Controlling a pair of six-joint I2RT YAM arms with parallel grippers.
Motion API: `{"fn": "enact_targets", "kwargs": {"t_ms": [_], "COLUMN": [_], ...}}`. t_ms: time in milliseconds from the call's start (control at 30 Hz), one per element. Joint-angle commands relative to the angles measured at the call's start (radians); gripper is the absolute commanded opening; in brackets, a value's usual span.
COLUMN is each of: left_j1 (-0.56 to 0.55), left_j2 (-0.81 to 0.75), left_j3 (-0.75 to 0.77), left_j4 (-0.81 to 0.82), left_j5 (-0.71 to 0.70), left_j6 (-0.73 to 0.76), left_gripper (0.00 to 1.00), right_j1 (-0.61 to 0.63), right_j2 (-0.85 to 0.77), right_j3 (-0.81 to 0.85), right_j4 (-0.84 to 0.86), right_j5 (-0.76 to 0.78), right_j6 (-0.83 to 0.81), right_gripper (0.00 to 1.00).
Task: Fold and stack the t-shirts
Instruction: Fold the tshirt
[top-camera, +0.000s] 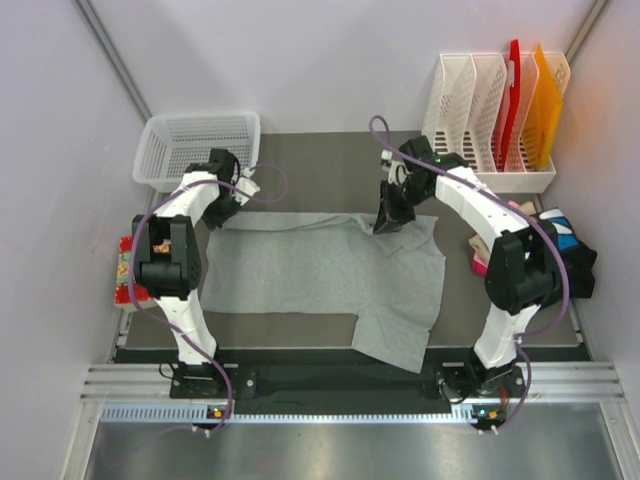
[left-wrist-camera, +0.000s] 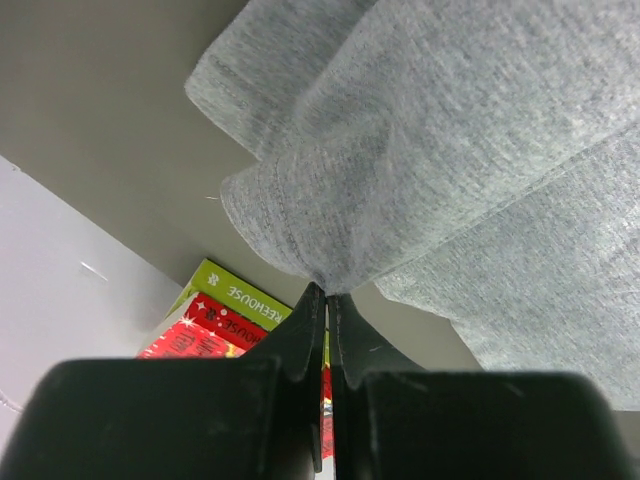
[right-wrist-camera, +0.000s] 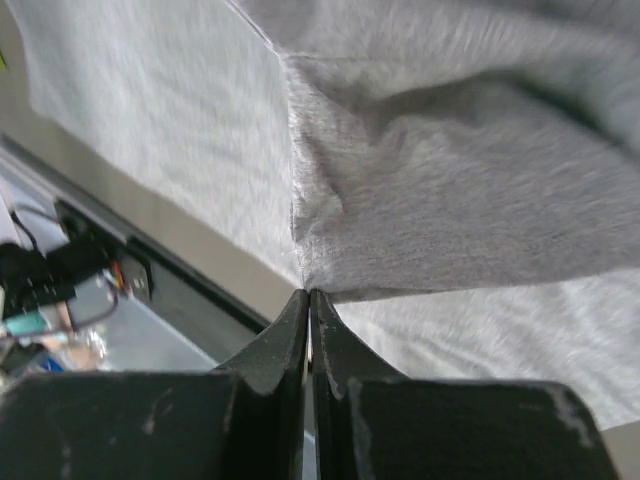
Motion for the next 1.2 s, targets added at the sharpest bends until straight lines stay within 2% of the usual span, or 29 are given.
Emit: {"fn": "enact_targets", "kwargs": {"t_ms": [0,100,300,333,433,467,567,667,767,900,933,967,1167], "left_j1": [-0.001,-0.001,0.000,-0.001,-0.001,-0.001,-0.001,-0.001,-0.003,-0.003,-0.001,-0.001,0.011], "left_j2": [-0.064,-0.081,-0.087,-0.089,-0.090,-0.090,-0.090,-0.093,-0.089,-0.106,-0.121,-0.130,-0.201], "left_j3": [-0.031,-0.065,-0.077,-0.075,-0.072,-0.069,-0.065,-0.056,-0.031,-0.031,-0.039,-0.061,-0.144], "left_j4": [0.022,0.037,0.038,0.038,0.040,0.041,0.041,0.038,0.014,-0.014,-0.011,-0.011,-0.027], "left_j5": [-0.001,-0.004,-0.005,-0.004,-0.013,-0.014,-0.016,-0.005,0.012,0.009,0.003,-0.005,-0.037], "left_j6": [0.025,0.036,0.038,0.039,0.047,0.050,0.053,0.045,0.022,0.022,0.027,0.030,0.068], "left_gripper": [0.00,0.00,0.00,0.00,0.00,0.00,0.00,0.00,0.00,0.20,0.32,0.39,0.40], "right_j1": [0.040,0.057,0.087,0.089,0.052,-0.004,-0.144,-0.222,-0.238,-0.224,-0.220,-0.218,-0.218], "right_j2": [-0.099,-0.144,-0.190,-0.195,-0.202,-0.202,-0.178,-0.118,-0.028,0.051,0.069,0.072,0.080], "right_j3": [-0.135,-0.227,-0.304,-0.294,-0.227,-0.213,-0.175,-0.149,-0.103,-0.072,-0.070,-0.072,-0.126], "right_j4": [-0.047,-0.045,-0.051,-0.060,-0.099,-0.097,-0.073,-0.037,-0.014,0.019,0.022,0.026,0.059], "right_j5": [-0.061,-0.086,-0.092,-0.081,0.077,0.148,0.190,0.252,0.240,0.177,0.163,0.158,0.131], "right_j6": [-0.030,-0.034,-0.037,-0.038,-0.035,-0.026,-0.007,-0.006,-0.006,0.002,-0.003,-0.006,-0.010], "right_gripper": [0.02,0.07,0.31,0.32,0.25,0.25,0.24,0.21,0.22,0.22,0.22,0.23,0.23]}}
